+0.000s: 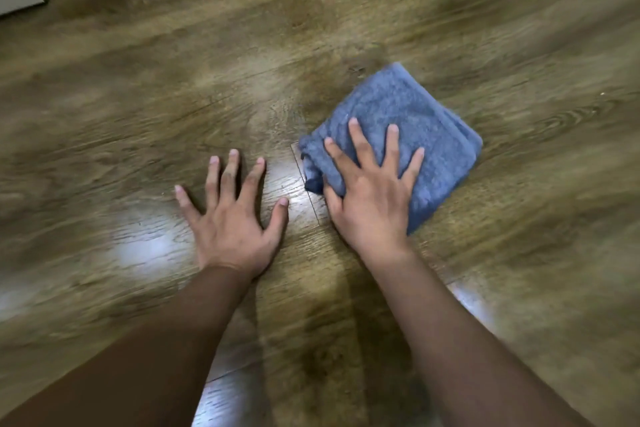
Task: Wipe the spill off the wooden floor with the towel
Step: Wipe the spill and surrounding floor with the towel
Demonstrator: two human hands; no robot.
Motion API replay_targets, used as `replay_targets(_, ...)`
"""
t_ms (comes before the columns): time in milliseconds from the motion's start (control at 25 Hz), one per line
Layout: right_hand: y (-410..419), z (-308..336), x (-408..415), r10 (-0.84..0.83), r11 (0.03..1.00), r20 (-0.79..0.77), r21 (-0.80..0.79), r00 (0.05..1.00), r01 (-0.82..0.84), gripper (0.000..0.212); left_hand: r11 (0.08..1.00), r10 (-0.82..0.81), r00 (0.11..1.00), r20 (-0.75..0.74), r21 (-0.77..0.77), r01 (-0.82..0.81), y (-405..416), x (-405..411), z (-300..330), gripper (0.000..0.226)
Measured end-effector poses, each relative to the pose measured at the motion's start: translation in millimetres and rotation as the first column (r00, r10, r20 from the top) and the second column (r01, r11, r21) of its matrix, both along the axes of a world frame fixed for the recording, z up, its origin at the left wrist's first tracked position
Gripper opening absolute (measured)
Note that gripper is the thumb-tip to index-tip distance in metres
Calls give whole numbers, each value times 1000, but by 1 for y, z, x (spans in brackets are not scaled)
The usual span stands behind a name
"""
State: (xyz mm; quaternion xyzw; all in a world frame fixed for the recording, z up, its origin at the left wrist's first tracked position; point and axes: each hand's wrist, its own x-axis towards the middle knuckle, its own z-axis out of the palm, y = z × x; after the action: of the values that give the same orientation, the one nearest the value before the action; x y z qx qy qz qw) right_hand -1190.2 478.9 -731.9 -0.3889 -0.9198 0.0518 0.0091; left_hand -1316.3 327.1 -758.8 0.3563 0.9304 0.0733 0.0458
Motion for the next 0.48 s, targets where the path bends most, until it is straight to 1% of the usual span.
replay_targets(80, -35, 2, 36, -27, 1000, 31, -5, 999, 28, 68, 1000, -6, 1000, 22, -22, 7, 1, 1, 3, 71)
replay_targets(160, -74, 2, 77, -74, 997, 19, -6, 997, 74, 68, 998, -3, 999, 38, -61, 5, 2, 4, 9, 72)
replay_targets(240, -104, 2, 116, -74, 997, 19, -1, 997, 74, 70, 993, 94, 993, 72, -84, -88, 14, 3, 20, 69)
replay_targets(280, -110, 2, 131, -51, 999, 20, 0, 999, 51, 70, 986, 156, 984, 88, -71, -150, 27, 1, 25, 65)
replay_targets(320, -108, 0, 139, -15, 1000, 18, 8, 1000, 15, 70, 984, 178, 978, 109, -34, -176, 48, -1, 31, 60)
replay_targets(360, -101, -2, 144, 15, 1000, 18, 27, 1000, -16, 70, 991, 130, 983, 130, 26, -135, 70, 0, 35, 54)
replay_targets(400, -91, -4, 146, 24, 999, 7, 41, 1000, -24, 69, 993, 30, 988, 150, 109, -46, 95, 6, 36, 48)
replay_targets(440, -78, -5, 146, 4, 999, -15, 51, 1000, -3, 70, 976, -86, 980, 180, 211, 47, 122, 13, 35, 45)
replay_targets(480, -63, -6, 144, -46, 997, -40, 58, 998, 48, 72, 951, -161, 958, 237, 296, 87, 146, 22, 32, 44)
